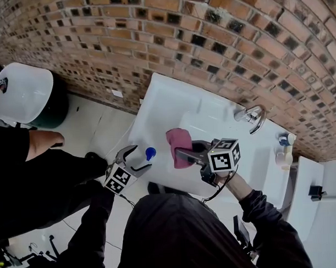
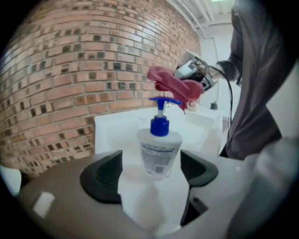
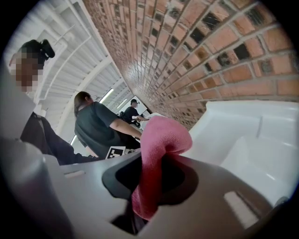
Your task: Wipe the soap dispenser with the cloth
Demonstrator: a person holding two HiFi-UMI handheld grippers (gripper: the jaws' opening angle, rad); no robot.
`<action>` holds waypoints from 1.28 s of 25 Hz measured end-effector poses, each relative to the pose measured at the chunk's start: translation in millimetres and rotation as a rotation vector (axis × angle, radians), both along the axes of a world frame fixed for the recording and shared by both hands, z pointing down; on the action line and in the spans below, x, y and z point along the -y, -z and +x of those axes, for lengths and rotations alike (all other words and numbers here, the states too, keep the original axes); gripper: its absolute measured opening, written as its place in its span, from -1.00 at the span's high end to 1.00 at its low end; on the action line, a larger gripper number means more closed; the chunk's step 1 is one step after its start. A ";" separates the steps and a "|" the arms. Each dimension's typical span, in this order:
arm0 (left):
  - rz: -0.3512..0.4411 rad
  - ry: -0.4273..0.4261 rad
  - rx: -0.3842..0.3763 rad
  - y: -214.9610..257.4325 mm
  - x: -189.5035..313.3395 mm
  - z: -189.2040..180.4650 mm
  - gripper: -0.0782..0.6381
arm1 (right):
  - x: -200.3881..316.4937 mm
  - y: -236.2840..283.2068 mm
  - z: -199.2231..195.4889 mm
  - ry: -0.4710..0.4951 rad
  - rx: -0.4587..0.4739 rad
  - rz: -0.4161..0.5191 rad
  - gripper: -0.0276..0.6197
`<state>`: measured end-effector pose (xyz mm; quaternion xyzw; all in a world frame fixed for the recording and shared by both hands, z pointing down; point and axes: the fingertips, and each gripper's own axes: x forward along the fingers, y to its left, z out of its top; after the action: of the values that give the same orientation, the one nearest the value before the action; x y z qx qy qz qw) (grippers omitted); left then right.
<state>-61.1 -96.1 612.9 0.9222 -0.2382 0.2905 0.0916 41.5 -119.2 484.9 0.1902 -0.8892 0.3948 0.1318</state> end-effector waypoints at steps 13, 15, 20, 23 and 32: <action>0.252 0.321 -0.350 215.1 -18.8 -6.2 0.54 | -24.8 85.3 -62.1 0.239 -0.148 0.645 0.65; 0.242 0.328 -0.356 221.8 -22.0 6.5 0.54 | -32.2 93.8 -71.4 0.259 -0.132 0.658 0.65; 0.227 0.333 -0.327 205.4 -19.9 4.5 0.54 | -37.6 82.2 -74.4 0.273 -0.165 0.651 0.66; 0.240 0.320 -0.317 207.7 -20.2 1.6 0.54 | -40.1 77.5 -73.5 0.282 -0.183 0.644 0.66; 0.238 0.302 -0.301 208.2 -23.8 8.0 0.54 | -41.2 79.7 -70.1 0.299 -0.184 0.643 0.66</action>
<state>-53.1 -72.3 404.7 0.9134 -0.3896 0.1025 0.0591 -28.5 -78.0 405.3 0.1245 -0.9703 0.0527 0.2008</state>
